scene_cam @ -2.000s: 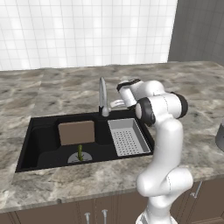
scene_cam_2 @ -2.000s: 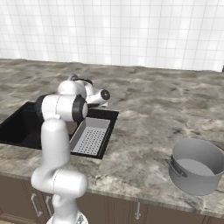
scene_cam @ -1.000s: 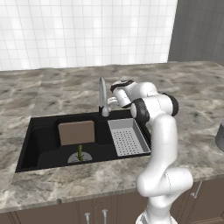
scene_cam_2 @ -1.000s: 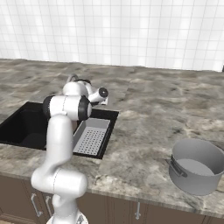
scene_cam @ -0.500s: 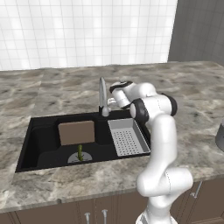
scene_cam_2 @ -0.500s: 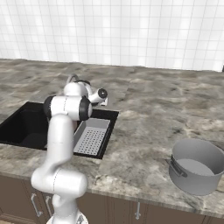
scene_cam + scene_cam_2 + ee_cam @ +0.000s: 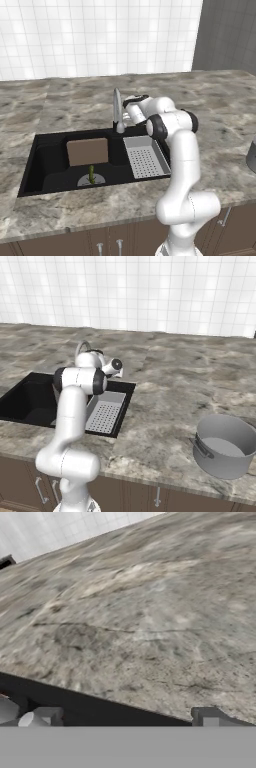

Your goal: Dump the squash from the pot into the sink. Then turn on the water and wash the squash. Then turn off the water and put the squash back in the pot.

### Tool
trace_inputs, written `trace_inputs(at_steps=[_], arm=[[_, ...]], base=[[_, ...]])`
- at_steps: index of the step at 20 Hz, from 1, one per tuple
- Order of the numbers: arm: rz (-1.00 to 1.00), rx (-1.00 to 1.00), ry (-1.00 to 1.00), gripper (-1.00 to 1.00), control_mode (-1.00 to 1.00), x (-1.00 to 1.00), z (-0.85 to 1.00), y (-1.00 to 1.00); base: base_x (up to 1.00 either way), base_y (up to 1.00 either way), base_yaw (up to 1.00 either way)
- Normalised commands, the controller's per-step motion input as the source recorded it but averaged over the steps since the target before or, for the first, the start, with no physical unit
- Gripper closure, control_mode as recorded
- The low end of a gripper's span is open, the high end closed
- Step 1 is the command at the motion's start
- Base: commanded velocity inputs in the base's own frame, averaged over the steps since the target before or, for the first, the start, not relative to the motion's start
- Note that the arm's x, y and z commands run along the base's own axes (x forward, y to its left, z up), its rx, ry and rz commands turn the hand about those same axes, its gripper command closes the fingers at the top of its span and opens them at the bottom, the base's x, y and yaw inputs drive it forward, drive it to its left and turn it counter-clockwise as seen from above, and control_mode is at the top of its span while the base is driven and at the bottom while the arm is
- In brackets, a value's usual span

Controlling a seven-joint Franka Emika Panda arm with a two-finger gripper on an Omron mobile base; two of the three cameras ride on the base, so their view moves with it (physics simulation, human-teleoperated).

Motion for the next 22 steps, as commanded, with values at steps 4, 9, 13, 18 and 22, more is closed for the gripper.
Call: trace_inputs(at_steps=[4,9,13,18,22], arm=[[-0.05,0.00,0.00,-1.00,-1.00,0.39,-0.12,0.05],[-0.05,0.00,0.01,1.00,-1.00,0.32,-0.16,0.01],[-0.05,0.00,0.04,1.00,-1.00,0.36,-0.19,0.00],[-0.05,0.00,0.02,1.00,-1.00,0.15,-0.12,-0.15],[-0.04,0.00,0.02,1.00,-1.00,0.05,-0.02,-0.30]], base=[[0.00,0.00,0.00],[0.00,0.00,0.00],[0.00,0.00,0.00],[0.00,0.00,0.00],[0.00,0.00,0.00]])
